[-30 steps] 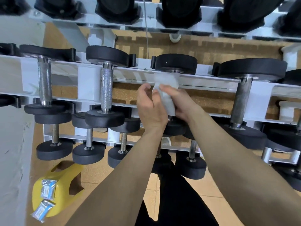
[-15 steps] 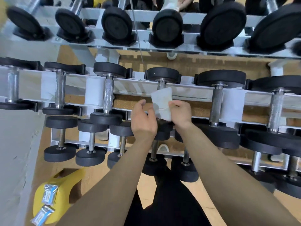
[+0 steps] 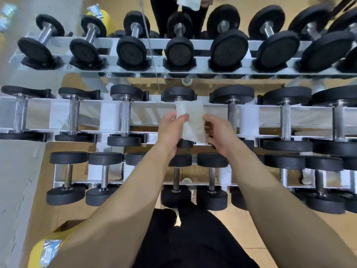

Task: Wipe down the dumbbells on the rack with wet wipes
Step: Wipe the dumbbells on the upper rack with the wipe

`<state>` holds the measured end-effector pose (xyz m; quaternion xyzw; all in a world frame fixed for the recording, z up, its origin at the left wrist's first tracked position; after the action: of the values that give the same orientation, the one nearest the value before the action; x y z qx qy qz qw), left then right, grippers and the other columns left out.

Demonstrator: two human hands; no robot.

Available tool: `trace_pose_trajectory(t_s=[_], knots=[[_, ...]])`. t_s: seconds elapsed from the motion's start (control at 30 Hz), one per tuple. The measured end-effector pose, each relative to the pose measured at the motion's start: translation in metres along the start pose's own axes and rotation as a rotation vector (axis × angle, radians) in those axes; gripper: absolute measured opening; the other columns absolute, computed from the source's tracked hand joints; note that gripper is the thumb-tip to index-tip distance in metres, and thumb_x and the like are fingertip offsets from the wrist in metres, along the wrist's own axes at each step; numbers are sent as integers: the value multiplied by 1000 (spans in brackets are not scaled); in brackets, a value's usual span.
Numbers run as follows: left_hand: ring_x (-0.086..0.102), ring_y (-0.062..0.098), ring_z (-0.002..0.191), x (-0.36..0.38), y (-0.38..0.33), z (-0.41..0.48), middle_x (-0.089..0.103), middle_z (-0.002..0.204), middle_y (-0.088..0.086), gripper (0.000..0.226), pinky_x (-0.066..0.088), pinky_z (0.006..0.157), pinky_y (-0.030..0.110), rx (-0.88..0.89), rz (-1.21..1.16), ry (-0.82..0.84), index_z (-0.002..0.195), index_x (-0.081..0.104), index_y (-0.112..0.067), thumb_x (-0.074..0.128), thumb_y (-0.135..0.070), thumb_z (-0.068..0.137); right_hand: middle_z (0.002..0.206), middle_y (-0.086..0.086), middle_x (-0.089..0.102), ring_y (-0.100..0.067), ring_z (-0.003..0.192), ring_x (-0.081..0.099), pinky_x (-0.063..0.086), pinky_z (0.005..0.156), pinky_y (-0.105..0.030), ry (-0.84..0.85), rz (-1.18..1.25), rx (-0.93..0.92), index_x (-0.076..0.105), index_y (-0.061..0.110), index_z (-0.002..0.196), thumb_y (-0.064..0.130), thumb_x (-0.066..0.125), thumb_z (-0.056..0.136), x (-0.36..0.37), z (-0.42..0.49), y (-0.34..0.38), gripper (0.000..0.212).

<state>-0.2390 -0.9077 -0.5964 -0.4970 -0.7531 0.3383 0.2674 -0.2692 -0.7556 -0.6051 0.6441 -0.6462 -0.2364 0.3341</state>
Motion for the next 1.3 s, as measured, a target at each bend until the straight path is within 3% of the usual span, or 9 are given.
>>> trace_pose_trajectory(t_s=[0.2, 0.37, 0.5, 0.7, 0.8, 0.9, 1.07, 1.2, 1.3], knots=[[67, 25, 105, 11, -11, -23, 71, 113, 2, 22, 59, 89, 45, 107, 98, 107, 117, 69, -24, 70, -22, 94, 113, -10, 70, -26, 103, 67, 53, 75, -31, -248, -164, -118, 65, 23, 105, 21, 49, 98, -15, -42, 10, 18], [70, 24, 99, 30, -8, -41, 72, 105, 2, 38, 60, 88, 50, 166, 199, 140, 108, 67, -18, 86, -30, 78, 109, -6, 75, -24, 100, 72, 60, 74, -31, -138, -78, -141, 68, 17, 120, 35, 49, 103, -14, -73, 11, 31], [71, 15, 97, 48, -2, -48, 74, 107, -6, 41, 61, 88, 44, 187, 202, 204, 115, 66, -23, 85, -30, 80, 112, -3, 76, -22, 108, 71, 59, 91, -40, -39, -29, -118, 68, 18, 120, 42, 57, 100, -18, -84, 9, 33], [60, -13, 69, 74, -2, -53, 64, 81, -16, 26, 41, 54, 5, 371, 440, 253, 93, 61, -26, 83, -21, 80, 106, -10, 77, -29, 103, 73, 61, 87, -44, -136, -84, -103, 70, 11, 116, 17, 55, 99, -49, -74, 11, 23], [57, -4, 62, 86, 1, -47, 60, 72, -14, 21, 39, 51, 8, 340, 418, 223, 82, 60, -22, 79, -27, 87, 110, -13, 74, -29, 101, 72, 62, 83, -42, -245, 46, -22, 64, 11, 116, 16, 50, 101, -82, -61, 11, 22], [63, 1, 81, 100, 5, -38, 65, 87, -18, 14, 49, 64, 13, 251, 324, 149, 92, 61, -29, 73, -34, 93, 110, -14, 70, -29, 92, 69, 59, 84, -43, -275, 173, 97, 64, 8, 114, 22, 51, 100, -118, -44, 5, 23], [72, 19, 99, 132, 20, -27, 76, 104, -1, 16, 58, 95, 45, 120, 149, 81, 101, 67, -24, 77, -32, 91, 113, -8, 76, -29, 107, 71, 57, 94, -48, 18, 95, 284, 66, 18, 122, 58, 66, 90, -154, -17, 1, 51], [73, 22, 102, 150, 28, -15, 77, 107, 3, 26, 56, 97, 46, 53, 23, 22, 109, 69, -19, 76, -36, 90, 115, -6, 75, -26, 106, 71, 59, 78, -37, -23, -43, 224, 62, 12, 126, 26, 73, 94, -181, 13, 7, 37], [73, 10, 83, 149, 30, 1, 76, 87, -8, 6, 58, 73, 23, 29, 77, -58, 93, 65, -27, 66, -28, 99, 121, -7, 68, -24, 102, 68, 57, 70, -33, -127, -84, 148, 57, 15, 124, 13, 65, 98, -200, 35, 16, 27]])
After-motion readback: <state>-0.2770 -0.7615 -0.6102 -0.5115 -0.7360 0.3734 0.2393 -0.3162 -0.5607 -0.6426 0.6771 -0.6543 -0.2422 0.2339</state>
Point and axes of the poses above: each hand's wrist, its own z-axis towards the middle knuckle, its own x-axis out of the palm, y = z × x, the point moved 6 cm from there along z, towards the middle knuckle
